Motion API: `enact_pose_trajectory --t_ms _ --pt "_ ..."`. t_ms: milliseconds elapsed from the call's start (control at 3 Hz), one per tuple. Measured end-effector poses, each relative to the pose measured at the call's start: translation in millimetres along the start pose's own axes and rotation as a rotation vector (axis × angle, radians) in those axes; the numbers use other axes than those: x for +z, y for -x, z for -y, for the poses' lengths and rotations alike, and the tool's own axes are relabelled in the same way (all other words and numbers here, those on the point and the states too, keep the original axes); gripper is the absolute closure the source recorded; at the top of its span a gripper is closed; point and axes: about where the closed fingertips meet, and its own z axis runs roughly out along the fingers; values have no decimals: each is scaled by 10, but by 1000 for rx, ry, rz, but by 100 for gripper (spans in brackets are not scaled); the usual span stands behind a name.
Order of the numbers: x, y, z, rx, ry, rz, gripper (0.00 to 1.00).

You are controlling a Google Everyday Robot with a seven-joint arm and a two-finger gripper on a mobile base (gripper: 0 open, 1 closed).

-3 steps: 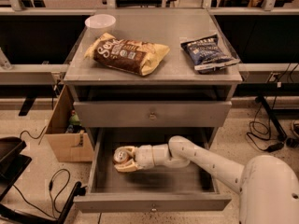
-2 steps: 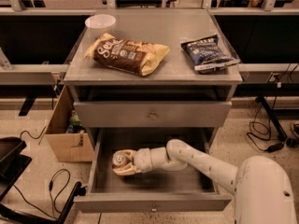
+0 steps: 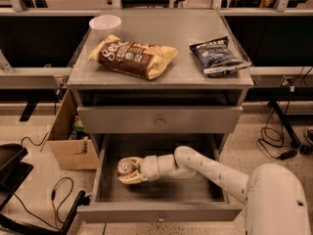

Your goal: Place orange can into middle drawer

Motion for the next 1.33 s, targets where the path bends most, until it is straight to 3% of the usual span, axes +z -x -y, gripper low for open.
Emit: enact_pose_trajectory --t_ms 667,1333 --pt "1 0 0 0 0 0 3" --pt "8 12 -7 -1 3 5 0"
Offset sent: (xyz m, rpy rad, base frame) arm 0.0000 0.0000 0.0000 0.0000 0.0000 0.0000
